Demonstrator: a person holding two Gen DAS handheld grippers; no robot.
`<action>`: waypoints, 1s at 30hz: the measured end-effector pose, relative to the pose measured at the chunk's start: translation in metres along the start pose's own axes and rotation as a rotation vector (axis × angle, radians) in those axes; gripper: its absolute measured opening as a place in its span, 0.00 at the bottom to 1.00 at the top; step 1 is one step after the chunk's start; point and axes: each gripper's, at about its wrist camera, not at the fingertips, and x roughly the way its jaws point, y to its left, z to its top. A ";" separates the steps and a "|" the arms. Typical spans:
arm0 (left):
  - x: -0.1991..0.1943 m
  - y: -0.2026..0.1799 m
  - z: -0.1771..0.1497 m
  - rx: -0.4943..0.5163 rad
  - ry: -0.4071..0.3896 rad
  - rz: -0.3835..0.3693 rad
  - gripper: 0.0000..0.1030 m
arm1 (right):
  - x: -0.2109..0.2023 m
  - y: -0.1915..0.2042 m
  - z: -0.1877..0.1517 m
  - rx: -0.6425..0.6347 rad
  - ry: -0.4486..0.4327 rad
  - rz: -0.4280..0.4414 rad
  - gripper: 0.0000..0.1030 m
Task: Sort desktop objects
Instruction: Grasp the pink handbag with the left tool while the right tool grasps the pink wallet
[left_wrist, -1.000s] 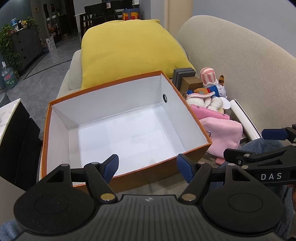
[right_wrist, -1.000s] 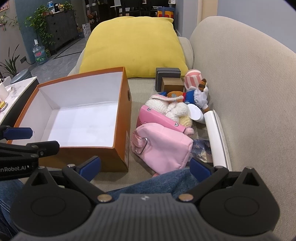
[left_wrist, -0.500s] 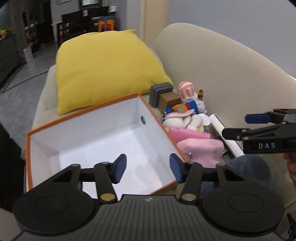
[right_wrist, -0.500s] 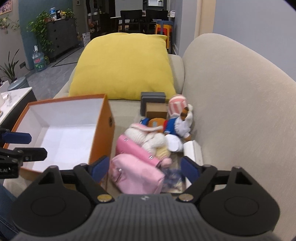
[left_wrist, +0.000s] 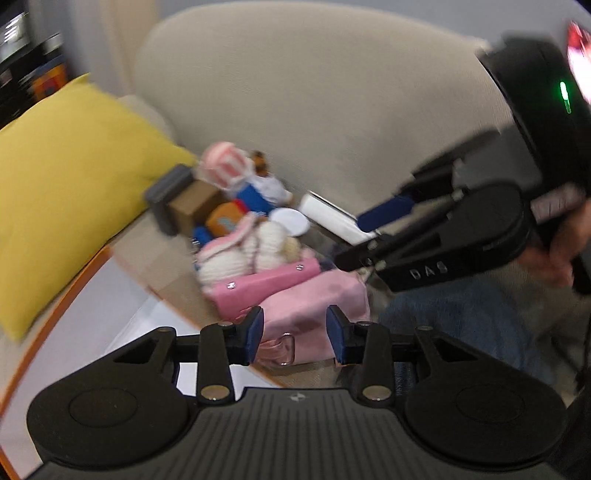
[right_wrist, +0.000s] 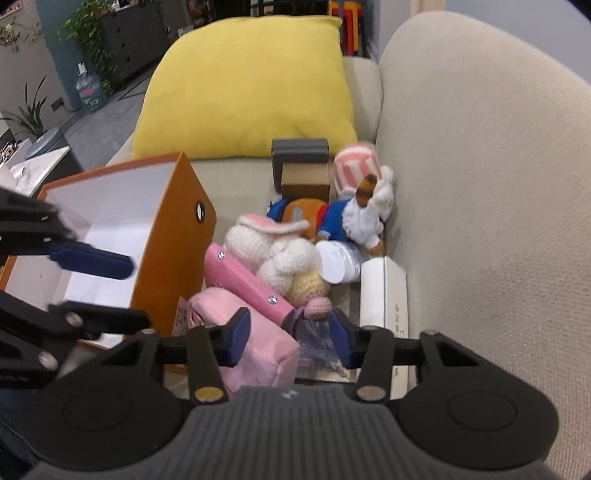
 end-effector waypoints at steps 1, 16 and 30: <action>0.007 -0.001 0.001 0.026 0.018 -0.012 0.42 | 0.003 -0.003 0.000 0.007 0.011 0.013 0.38; 0.092 -0.013 0.014 0.439 0.213 -0.027 0.64 | 0.040 -0.039 -0.003 0.141 0.108 0.192 0.09; 0.097 -0.024 0.003 0.494 0.260 -0.008 0.43 | 0.039 -0.042 0.009 0.108 0.109 0.248 0.15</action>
